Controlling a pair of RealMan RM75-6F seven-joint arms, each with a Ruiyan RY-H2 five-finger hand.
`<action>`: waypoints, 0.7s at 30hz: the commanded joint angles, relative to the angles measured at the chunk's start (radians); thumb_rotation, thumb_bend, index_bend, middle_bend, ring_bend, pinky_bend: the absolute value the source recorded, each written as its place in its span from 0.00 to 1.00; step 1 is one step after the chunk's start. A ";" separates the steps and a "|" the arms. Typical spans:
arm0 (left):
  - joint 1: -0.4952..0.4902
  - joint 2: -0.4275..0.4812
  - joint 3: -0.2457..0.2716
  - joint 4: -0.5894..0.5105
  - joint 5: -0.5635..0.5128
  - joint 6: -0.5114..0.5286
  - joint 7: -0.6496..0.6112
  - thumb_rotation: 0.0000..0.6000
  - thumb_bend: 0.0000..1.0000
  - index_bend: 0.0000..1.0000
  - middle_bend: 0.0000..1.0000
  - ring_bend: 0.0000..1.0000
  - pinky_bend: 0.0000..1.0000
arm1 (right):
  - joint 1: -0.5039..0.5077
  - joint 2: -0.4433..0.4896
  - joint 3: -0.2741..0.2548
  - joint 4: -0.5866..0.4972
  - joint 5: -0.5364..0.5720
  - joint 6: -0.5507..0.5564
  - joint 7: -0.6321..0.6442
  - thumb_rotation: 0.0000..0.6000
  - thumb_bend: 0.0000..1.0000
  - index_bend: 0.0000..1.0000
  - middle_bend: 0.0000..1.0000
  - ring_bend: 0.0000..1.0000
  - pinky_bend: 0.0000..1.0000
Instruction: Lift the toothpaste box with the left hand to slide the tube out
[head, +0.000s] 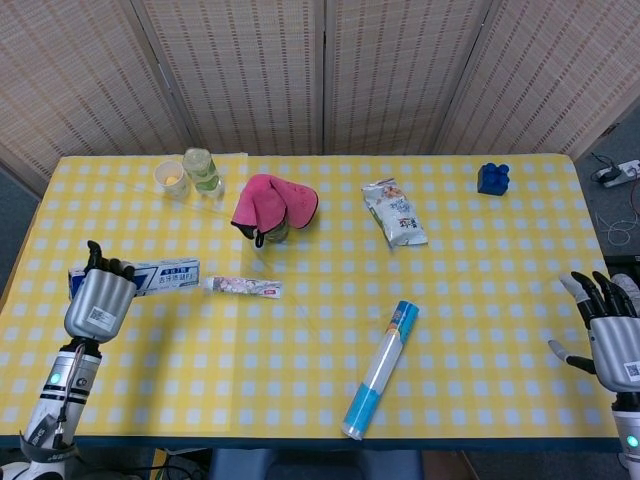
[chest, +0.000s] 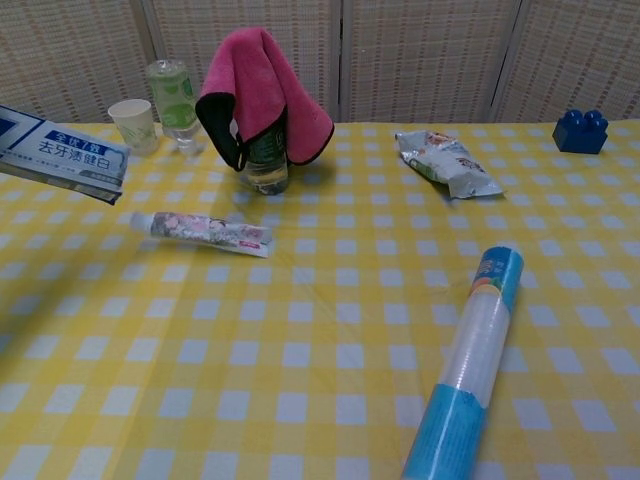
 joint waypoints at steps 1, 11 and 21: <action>0.018 0.012 0.001 0.007 -0.039 -0.002 -0.028 1.00 0.28 0.38 0.50 0.48 0.18 | 0.006 -0.004 0.000 0.000 -0.002 -0.007 -0.002 1.00 0.04 0.13 0.13 0.04 0.10; 0.034 0.015 0.035 0.075 0.234 -0.080 -0.316 1.00 0.28 0.39 0.50 0.48 0.20 | 0.014 -0.005 -0.002 -0.006 -0.004 -0.016 -0.013 1.00 0.04 0.13 0.13 0.04 0.10; -0.011 -0.074 0.024 0.159 0.421 -0.223 -0.601 1.00 0.28 0.40 0.50 0.48 0.20 | -0.002 0.002 -0.007 -0.008 0.014 -0.006 -0.011 1.00 0.04 0.13 0.13 0.04 0.10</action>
